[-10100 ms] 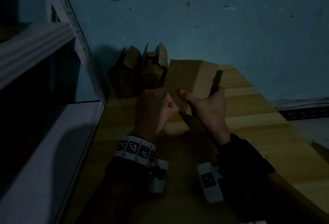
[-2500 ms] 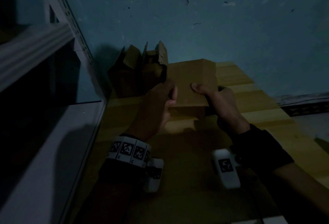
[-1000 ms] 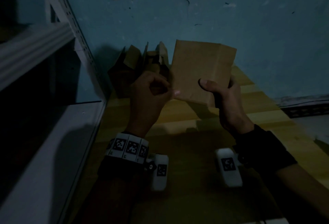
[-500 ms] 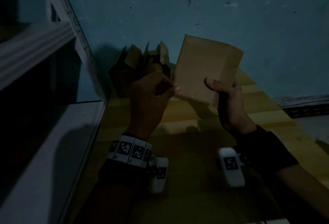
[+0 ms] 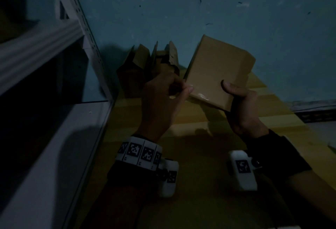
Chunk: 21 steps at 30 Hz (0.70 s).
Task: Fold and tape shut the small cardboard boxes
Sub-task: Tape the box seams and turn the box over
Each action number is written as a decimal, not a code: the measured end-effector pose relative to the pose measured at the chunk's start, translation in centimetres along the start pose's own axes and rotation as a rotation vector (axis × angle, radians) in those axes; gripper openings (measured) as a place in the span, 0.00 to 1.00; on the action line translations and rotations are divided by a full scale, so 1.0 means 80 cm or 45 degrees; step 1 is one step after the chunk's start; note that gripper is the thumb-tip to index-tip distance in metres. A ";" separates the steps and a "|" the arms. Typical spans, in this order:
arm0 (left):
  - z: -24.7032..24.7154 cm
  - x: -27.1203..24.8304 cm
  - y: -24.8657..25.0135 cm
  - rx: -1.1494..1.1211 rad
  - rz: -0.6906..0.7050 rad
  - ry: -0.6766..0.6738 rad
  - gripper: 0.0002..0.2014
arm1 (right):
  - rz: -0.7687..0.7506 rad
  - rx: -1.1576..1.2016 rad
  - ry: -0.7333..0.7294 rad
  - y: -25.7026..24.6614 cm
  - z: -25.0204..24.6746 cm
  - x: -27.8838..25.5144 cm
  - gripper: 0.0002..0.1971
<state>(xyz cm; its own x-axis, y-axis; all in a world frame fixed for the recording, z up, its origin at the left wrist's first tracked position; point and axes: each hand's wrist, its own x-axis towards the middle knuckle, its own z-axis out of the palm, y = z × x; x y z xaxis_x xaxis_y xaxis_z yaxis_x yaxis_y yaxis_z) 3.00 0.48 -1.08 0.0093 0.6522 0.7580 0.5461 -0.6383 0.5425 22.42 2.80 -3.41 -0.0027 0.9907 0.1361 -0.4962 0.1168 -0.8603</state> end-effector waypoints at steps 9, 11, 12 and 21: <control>0.000 -0.004 -0.001 -0.138 -0.182 0.015 0.05 | -0.069 0.056 0.048 -0.003 0.003 0.003 0.32; 0.000 -0.004 -0.002 -0.208 -0.226 0.018 0.04 | -0.073 0.062 0.047 -0.003 0.001 0.004 0.31; -0.001 -0.004 -0.002 -0.242 -0.245 0.015 0.04 | -0.077 0.061 0.049 -0.003 -0.001 0.004 0.31; -0.007 0.001 -0.003 -0.553 -0.403 -0.037 0.06 | -0.075 0.038 0.061 -0.009 -0.006 0.004 0.31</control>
<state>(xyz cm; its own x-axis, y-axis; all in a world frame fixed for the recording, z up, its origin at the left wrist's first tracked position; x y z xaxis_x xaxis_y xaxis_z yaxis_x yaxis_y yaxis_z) 2.38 0.50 -0.95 -0.0728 0.8475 0.5259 0.1293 -0.5148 0.8475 23.22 3.07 -3.01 0.0682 0.9845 0.1615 -0.5200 0.1732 -0.8364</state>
